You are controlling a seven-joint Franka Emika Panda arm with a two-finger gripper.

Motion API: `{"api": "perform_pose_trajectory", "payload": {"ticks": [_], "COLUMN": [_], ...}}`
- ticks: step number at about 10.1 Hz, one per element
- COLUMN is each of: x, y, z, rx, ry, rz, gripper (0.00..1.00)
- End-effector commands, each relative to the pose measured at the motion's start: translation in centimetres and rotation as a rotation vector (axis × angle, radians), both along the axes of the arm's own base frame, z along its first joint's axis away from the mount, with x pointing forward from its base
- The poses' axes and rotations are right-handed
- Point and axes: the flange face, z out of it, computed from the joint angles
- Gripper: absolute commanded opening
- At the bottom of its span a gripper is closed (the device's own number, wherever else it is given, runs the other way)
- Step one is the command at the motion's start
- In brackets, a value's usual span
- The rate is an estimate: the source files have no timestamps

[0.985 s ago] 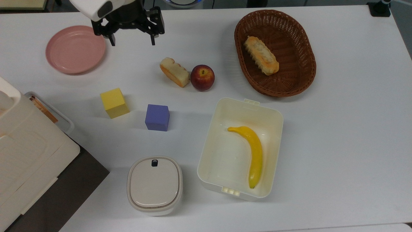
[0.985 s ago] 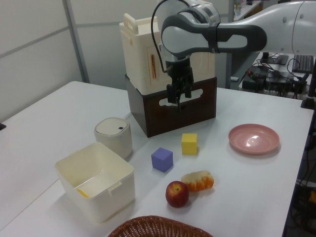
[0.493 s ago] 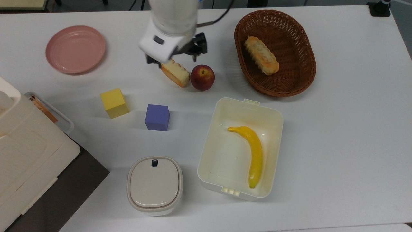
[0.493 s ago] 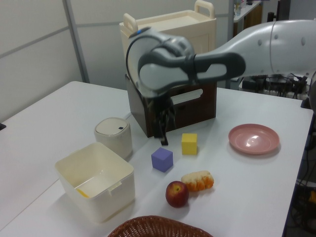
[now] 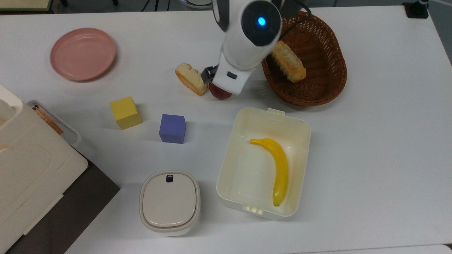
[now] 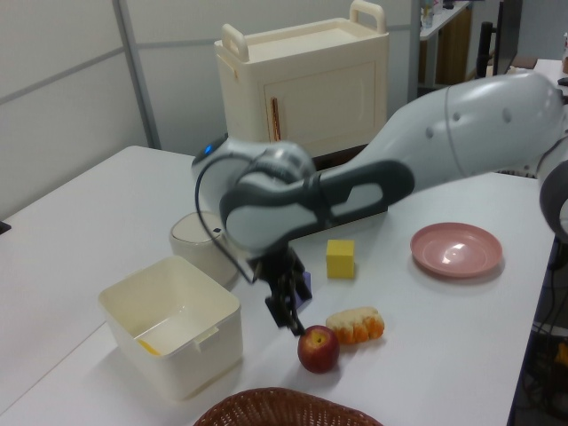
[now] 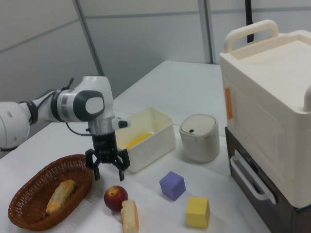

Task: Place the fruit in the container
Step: 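Close the gripper around the red apple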

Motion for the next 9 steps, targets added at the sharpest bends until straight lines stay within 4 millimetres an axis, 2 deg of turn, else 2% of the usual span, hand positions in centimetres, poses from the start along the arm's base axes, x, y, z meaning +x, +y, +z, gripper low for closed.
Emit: {"api": "perform_pose_trajectory", "payload": {"ticks": [1, 3, 4, 5, 6, 7, 8, 9], "x": [0.0, 0.3, 0.2, 0.1, 0.0, 0.0, 0.2, 0.3], "y": [0.8, 0.5, 1.2, 1.2, 1.3, 1.3, 1.3, 1.2], "z": [-4.3, -6.4, -7.0, -7.1, -7.0, -6.9, -5.9, -3.2], "rx": [-0.064, -0.126, -0.140, -0.154, -0.153, -0.149, -0.141, -0.128], "ry": [0.070, 0.087, 0.088, 0.088, 0.091, 0.096, 0.082, 0.039], "rz": [0.061, 0.092, 0.112, 0.122, 0.121, 0.116, 0.105, 0.097], "gripper": [1.00, 1.00, 1.00, 0.82, 0.44, 0.13, 0.00, 0.00]}}
